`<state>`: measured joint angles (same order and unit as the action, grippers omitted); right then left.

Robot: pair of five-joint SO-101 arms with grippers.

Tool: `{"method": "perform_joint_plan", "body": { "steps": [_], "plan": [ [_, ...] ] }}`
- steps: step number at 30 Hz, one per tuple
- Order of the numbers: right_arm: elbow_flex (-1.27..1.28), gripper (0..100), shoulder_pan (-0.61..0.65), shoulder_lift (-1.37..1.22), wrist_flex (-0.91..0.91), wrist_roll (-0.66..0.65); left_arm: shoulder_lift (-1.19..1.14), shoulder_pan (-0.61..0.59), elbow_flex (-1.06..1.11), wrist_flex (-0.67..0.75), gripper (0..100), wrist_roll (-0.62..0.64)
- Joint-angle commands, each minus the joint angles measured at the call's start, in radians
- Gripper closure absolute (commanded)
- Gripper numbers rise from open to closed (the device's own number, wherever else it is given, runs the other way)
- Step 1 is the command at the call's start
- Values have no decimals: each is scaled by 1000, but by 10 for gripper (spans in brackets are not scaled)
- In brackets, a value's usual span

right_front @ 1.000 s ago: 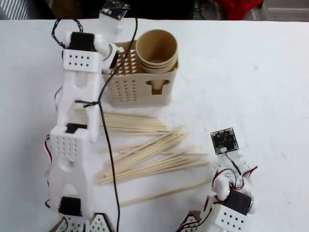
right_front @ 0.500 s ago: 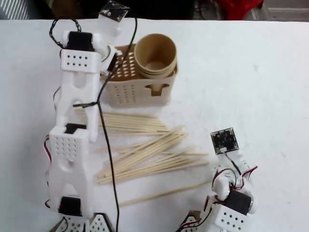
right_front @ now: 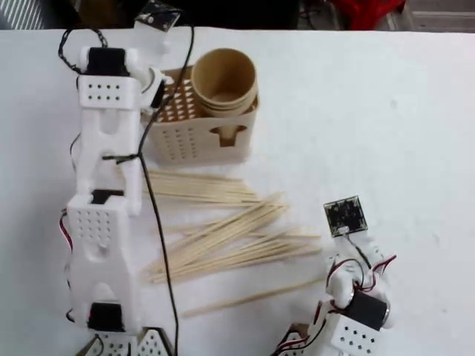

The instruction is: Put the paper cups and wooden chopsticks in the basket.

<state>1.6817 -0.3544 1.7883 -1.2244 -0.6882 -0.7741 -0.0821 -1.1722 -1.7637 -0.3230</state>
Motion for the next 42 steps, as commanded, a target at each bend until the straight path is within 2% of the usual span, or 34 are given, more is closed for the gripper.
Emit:
{"method": "perform_joint_plan", "body": {
  "steps": [1, 3, 8, 14, 17, 22, 27, 30, 34, 39, 42],
  "plan": [
    [9, 932, 7, 10, -2, -3, 38, -24, -103, -15, 894, -17],
    [9, 932, 7, 10, -2, -3, 54, -25, -186, -15, 849, -17],
    [9, 932, 7, 10, -2, -3, 108, -22, -387, -18, 843, -17],
    [9, 932, 7, 10, -2, -5, 209, -50, -470, -21, 843, 9],
    [9, 932, 7, 10, -1, -5, 283, -136, -473, -21, 843, 118],
    [9, 930, 7, 12, 36, -5, 390, -383, -446, -26, 843, 270],
    [-38, 928, 30, 8, 154, -2, 390, -595, -193, -25, 839, 279],
    [-150, 927, 113, 2, 105, 3, 390, -661, 37, -17, 838, 279],
    [-344, 927, 228, -51, -7, 71, 390, -656, 298, 52, 838, 279],
    [-582, 882, 335, -361, -15, 129, 390, -553, 594, 143, 838, 290],
    [-792, 841, 430, -604, -16, 176, 392, -516, 775, 273, 837, 431]
  ]
}}
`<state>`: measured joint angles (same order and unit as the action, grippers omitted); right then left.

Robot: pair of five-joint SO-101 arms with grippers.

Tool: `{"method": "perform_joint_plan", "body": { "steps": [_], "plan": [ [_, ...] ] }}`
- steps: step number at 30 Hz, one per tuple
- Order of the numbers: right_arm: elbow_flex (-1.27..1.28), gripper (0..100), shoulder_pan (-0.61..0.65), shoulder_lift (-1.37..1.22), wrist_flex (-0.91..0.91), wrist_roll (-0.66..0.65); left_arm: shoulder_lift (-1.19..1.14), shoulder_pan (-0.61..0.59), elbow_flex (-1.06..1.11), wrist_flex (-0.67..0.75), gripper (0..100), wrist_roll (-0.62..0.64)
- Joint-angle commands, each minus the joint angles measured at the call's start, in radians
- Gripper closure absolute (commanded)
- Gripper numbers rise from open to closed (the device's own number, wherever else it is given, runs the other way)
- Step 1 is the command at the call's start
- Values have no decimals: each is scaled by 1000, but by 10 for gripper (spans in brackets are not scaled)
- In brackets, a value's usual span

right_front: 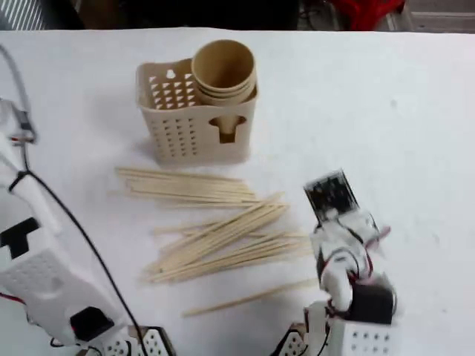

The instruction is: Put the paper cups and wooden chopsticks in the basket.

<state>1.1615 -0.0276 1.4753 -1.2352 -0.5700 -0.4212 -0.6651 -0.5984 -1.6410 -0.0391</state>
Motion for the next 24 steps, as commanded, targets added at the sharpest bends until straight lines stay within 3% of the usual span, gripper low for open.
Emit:
{"method": "perform_joint_plan", "body": {
  "steps": [1, 6, 12, 20, 24],
  "plan": [
    [-358, 830, 136, -374, -8, 92, 39, 82, 259, 198, 837, 207],
    [-793, 822, 248, -694, -10, 230, 41, 174, 494, 402, 837, 390],
    [-1180, 822, 358, -921, 56, 345, 38, 165, 571, 543, 838, 399],
    [-1226, 822, 444, -1152, 389, 339, 10, 174, 611, 629, 838, 396],
    [-1226, 822, 440, -1268, 421, 342, -13, 176, 608, 640, 838, 394]
  ]
}}
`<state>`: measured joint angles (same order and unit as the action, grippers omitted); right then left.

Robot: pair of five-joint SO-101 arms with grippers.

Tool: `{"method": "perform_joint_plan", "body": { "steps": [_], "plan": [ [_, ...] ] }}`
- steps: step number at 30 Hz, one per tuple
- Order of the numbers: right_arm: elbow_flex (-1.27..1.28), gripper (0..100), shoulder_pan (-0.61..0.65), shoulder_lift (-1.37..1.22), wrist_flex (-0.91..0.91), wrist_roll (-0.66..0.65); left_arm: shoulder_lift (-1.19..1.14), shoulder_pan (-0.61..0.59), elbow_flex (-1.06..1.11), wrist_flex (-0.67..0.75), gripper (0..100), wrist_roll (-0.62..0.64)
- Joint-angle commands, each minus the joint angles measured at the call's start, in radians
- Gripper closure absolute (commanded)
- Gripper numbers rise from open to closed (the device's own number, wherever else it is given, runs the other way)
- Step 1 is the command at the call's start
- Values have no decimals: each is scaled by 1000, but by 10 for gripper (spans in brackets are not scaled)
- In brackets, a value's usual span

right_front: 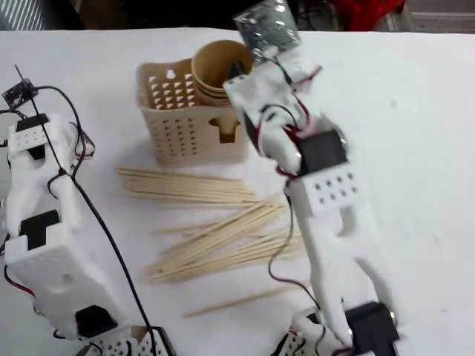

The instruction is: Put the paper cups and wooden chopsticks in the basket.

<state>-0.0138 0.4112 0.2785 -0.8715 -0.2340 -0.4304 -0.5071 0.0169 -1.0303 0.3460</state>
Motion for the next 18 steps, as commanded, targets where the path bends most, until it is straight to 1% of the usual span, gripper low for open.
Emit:
{"method": "perform_joint_plan", "body": {
  "steps": [1, 7, 10, 15, 18],
  "plan": [
    [-49, 822, -2, -97, 58, 3, -7, 18, -3, 43, 838, 9],
    [-3, 822, -42, -199, 62, 2, -19, 18, -5, 60, 838, 9],
    [41, 822, -48, -208, 77, 2, -21, 19, -3, 60, 838, 8],
    [155, 822, -51, -202, 171, 2, -21, 51, 2, 60, 838, 8],
    [161, 822, -51, -171, 154, 0, -22, 51, 0, 63, 838, 8]
  ]
}}
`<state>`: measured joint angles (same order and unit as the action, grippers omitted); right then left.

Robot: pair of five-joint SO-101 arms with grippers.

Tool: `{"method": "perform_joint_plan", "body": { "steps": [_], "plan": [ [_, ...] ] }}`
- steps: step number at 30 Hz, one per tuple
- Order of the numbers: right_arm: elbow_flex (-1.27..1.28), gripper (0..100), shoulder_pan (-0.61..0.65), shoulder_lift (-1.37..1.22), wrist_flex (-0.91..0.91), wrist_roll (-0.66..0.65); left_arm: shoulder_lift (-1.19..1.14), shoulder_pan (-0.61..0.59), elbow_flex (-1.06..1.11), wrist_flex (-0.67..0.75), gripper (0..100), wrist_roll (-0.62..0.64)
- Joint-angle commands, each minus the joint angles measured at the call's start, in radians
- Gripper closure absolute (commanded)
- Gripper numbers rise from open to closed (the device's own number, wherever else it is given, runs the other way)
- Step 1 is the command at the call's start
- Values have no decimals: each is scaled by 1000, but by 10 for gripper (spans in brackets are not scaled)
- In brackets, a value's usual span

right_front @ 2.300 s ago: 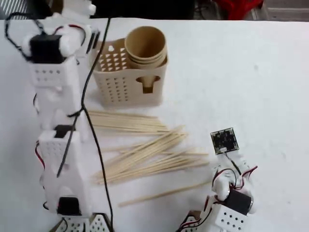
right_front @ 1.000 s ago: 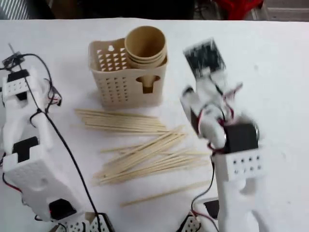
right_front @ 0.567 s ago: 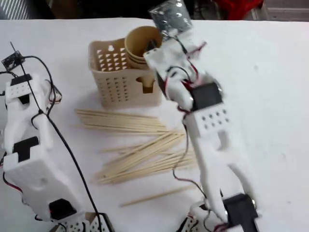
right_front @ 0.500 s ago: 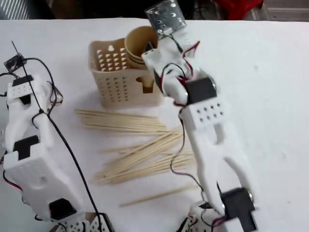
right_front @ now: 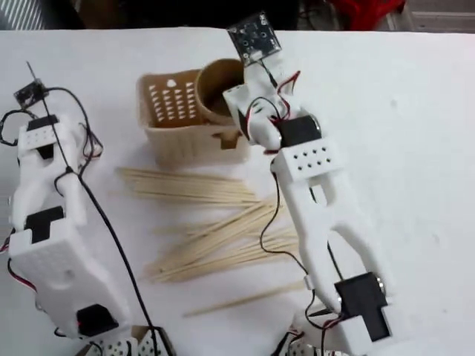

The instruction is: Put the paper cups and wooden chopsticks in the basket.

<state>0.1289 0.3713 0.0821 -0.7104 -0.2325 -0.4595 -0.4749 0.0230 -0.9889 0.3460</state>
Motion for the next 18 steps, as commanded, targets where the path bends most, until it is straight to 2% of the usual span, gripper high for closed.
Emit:
{"method": "perform_joint_plan", "body": {
  "steps": [1, 6, 13, 16, 18],
  "plan": [
    [17, 820, -12, 51, -30, -2, 7, 19, -5, 34, 838, 8],
    [17, 819, -4, 245, -163, -18, -16, 19, -14, 40, 838, 8],
    [17, 818, 13, 447, -252, -48, -19, 21, -15, 41, 838, 8],
    [18, 818, 13, 495, -378, -63, -21, 21, -15, 41, 840, 8],
    [28, 820, 33, 510, -490, -147, -21, 21, -15, 41, 840, 8]
  ]
}}
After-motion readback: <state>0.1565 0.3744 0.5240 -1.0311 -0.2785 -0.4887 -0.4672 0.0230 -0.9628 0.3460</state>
